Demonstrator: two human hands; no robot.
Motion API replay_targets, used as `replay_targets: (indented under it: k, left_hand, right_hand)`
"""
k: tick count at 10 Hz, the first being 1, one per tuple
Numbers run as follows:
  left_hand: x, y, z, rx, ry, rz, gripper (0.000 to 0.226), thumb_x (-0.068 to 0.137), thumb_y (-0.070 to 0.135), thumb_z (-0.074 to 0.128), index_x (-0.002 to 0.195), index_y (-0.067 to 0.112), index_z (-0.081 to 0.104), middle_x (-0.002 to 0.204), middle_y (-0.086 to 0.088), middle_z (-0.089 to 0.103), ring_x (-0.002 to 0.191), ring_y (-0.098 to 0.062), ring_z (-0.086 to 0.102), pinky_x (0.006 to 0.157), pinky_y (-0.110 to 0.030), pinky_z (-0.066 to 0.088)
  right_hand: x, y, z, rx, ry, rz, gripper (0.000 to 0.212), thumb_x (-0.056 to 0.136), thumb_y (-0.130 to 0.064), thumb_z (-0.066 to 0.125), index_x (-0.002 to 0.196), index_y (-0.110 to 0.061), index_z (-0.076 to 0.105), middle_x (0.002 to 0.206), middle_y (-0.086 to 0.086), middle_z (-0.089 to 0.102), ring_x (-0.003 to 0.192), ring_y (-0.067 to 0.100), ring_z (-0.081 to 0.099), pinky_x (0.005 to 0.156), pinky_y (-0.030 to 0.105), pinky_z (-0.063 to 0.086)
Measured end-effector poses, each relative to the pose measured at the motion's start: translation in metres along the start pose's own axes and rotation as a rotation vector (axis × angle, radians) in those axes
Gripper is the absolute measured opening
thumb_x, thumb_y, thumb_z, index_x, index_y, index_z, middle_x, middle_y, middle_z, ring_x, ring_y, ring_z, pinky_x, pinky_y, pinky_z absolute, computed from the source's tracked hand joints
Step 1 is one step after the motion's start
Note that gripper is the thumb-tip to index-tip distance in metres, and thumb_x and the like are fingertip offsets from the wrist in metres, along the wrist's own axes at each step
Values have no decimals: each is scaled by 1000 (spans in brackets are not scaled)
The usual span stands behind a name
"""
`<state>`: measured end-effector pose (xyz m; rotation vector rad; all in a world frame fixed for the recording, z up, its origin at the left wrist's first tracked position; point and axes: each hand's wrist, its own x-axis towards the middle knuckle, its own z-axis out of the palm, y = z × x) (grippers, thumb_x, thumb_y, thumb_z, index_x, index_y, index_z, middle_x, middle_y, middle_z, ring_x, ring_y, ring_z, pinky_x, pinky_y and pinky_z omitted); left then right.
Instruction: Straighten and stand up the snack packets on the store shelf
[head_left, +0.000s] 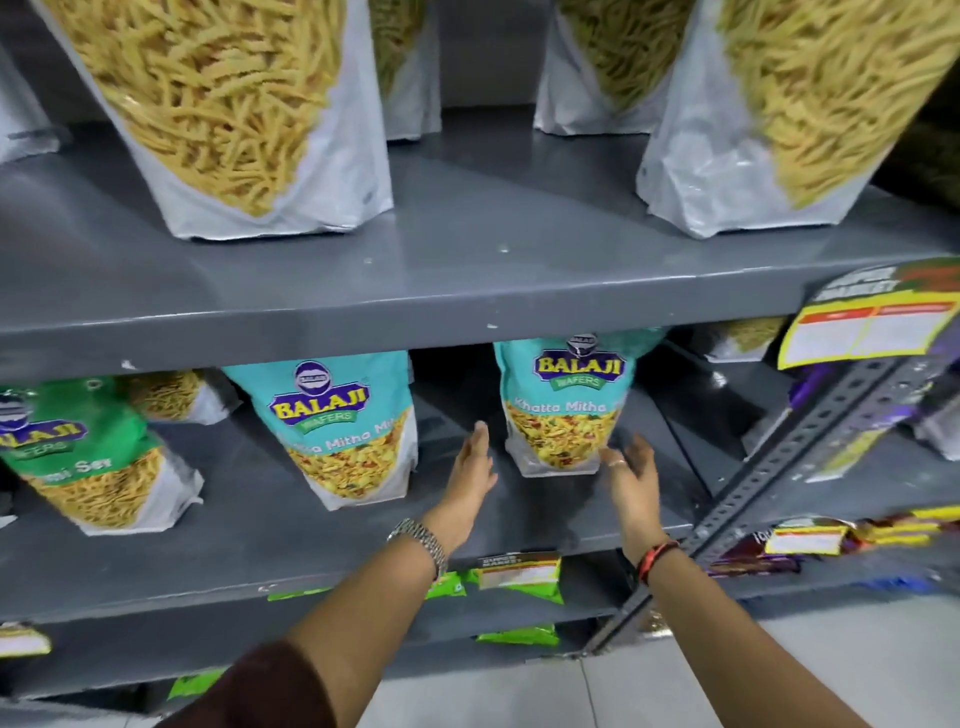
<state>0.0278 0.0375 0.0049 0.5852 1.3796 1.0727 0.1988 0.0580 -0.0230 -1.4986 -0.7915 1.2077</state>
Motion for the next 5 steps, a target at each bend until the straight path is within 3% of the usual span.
replay_targets:
  k: [1,2,3,5]
  left_hand:
    - [1,5,23,-16,-56,-8,64,93,53,22,147,18,26,156,-7,28,142,-24,31,114,-37,27]
    - [-4,2,38,-70,-80,16,59,94,51,18,143,20,32,150,-4,39,137,-22,40,110,-35,32]
    - [-9,2,46,-71,-102,27,61,95,50,15,144,18,31,150,-5,39,138,-23,38,115,-37,29]
    - [-5,2,39,46,-55,2,62,94,51,20,143,15,34,152,-7,37,139,-24,38,116,-39,29]
  right_hand:
    - [6,-8,5,59,-55,53,54,86,-16,51,138,-17,37,145,8,43,131,27,44,110,50,36]
    - [4,-14,9,119,-82,63,40,87,-16,48,127,-18,48,128,7,56,118,24,53,105,47,42]
    - [5,-19,7,158,-70,48,42,90,-11,44,131,-17,46,124,5,56,112,19,53,105,47,43]
    - [11,-17,1,96,-49,22,44,87,-11,42,130,-14,48,131,8,57,121,24,53,108,43,40]
